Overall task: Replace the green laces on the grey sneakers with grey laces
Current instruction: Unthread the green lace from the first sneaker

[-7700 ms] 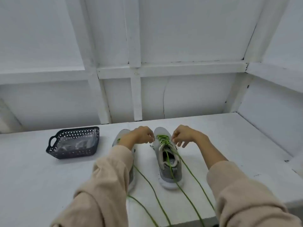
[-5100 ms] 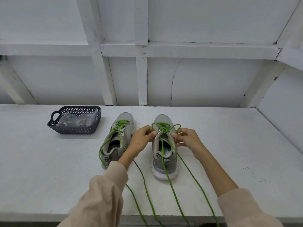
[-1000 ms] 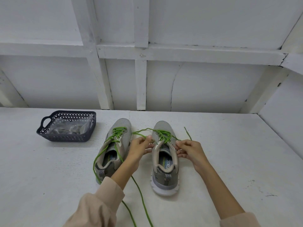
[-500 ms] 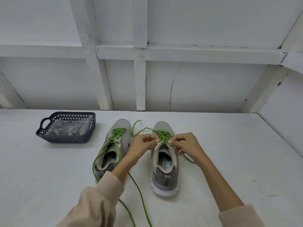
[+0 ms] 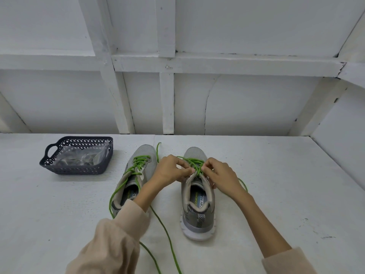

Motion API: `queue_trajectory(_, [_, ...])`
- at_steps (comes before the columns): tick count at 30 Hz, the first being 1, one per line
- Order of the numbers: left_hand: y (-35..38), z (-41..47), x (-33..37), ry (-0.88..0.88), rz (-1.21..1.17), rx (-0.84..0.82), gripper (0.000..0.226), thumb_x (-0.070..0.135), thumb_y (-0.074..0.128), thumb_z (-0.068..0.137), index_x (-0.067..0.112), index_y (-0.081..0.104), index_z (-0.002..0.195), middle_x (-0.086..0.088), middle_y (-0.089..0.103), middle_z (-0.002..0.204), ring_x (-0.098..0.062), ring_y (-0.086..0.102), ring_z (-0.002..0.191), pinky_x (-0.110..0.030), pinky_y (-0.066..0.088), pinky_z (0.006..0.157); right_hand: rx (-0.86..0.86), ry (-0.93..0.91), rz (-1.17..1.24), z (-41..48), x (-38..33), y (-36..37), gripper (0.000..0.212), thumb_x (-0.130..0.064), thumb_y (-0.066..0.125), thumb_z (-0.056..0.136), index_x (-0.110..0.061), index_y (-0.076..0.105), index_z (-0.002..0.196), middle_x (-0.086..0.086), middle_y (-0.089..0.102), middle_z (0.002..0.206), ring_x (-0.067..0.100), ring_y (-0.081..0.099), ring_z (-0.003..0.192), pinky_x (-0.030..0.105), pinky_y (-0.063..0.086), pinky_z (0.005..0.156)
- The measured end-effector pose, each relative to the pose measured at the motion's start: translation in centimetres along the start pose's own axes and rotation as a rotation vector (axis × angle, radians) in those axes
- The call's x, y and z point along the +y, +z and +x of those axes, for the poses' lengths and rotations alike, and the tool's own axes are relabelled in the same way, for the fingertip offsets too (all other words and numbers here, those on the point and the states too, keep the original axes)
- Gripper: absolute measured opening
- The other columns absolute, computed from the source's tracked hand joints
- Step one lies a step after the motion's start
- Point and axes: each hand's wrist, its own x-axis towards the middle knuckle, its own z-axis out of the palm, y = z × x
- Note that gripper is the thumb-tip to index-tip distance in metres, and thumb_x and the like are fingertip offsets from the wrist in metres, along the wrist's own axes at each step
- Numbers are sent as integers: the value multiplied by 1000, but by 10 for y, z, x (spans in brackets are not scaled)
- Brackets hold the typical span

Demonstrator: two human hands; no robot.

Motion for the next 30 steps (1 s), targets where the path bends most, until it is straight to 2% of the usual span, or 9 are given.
queue_trajectory(5, [5, 2, 4, 20, 178, -9, 15, 30, 70, 83, 23, 68, 70, -4, 75, 87, -18, 72, 71, -39, 58, 79, -91, 60, 288, -3, 0, -10, 9, -13, 64, 91, -14, 66, 83, 10, 67, 74, 21, 62, 58, 41, 59, 61])
queue_trajectory(10, [8, 5, 6, 113, 410, -14, 20, 29, 50, 96, 15, 57, 83, -3, 63, 107, -23, 67, 82, -40, 50, 83, -94, 88, 263, 1, 0, -9, 16, -8, 55, 95, -15, 58, 81, 8, 67, 72, 17, 60, 52, 33, 55, 54])
queue_trajectory(13, [9, 7, 1, 131, 316, -7, 19, 25, 50, 97, 12, 56, 84, -7, 62, 99, -26, 67, 79, -44, 53, 81, -61, 126, 357, 1, -1, -8, 18, -9, 44, 101, -14, 53, 86, 4, 69, 75, 17, 57, 49, 29, 50, 50])
queue_trajectory(16, [3, 4, -2, 67, 2, -38, 20, 24, 63, 93, 10, 61, 80, -6, 67, 76, -20, 67, 65, -41, 60, 73, -142, 147, 483, -1, 1, -15, 11, -13, 57, 97, -9, 60, 87, 5, 66, 74, 17, 58, 54, 27, 52, 54])
queue_trajectory(18, [0, 2, -6, 44, -110, -79, 19, 24, 71, 88, 10, 64, 77, -10, 68, 82, -13, 65, 63, -35, 60, 70, -200, 132, 484, -2, 3, -17, 10, -12, 65, 92, -5, 64, 85, 8, 63, 72, 17, 60, 59, 26, 53, 57])
queue_trajectory(20, [1, 1, -11, 55, -130, -116, 16, 23, 71, 88, 14, 64, 77, -12, 68, 90, -10, 63, 64, -33, 58, 70, -208, 127, 470, -2, 3, -16, 10, -10, 65, 91, -2, 63, 85, 13, 61, 74, 17, 59, 60, 26, 53, 57])
queue_trajectory(25, [6, 2, -12, 14, -154, -39, 16, 21, 53, 100, 14, 54, 86, 1, 64, 73, -18, 61, 69, -50, 57, 81, -110, 232, 620, -1, 4, -14, 14, -15, 46, 102, -8, 52, 91, 11, 68, 81, 17, 58, 52, 28, 53, 52])
queue_trajectory(28, [5, -1, -10, -12, -226, -68, 15, 24, 56, 98, 12, 58, 89, 1, 64, 74, -18, 61, 72, -47, 57, 84, -140, 233, 640, -5, 4, -15, 19, -22, 59, 96, -4, 59, 98, 9, 69, 82, 13, 59, 54, 26, 55, 56])
queue_trajectory(30, [2, -4, -11, -18, -231, -99, 14, 26, 63, 94, 13, 61, 87, 0, 64, 74, -14, 61, 73, -39, 56, 84, -176, 203, 608, -6, 4, -15, 14, -18, 67, 90, -4, 66, 92, 7, 65, 76, 13, 58, 57, 26, 54, 59])
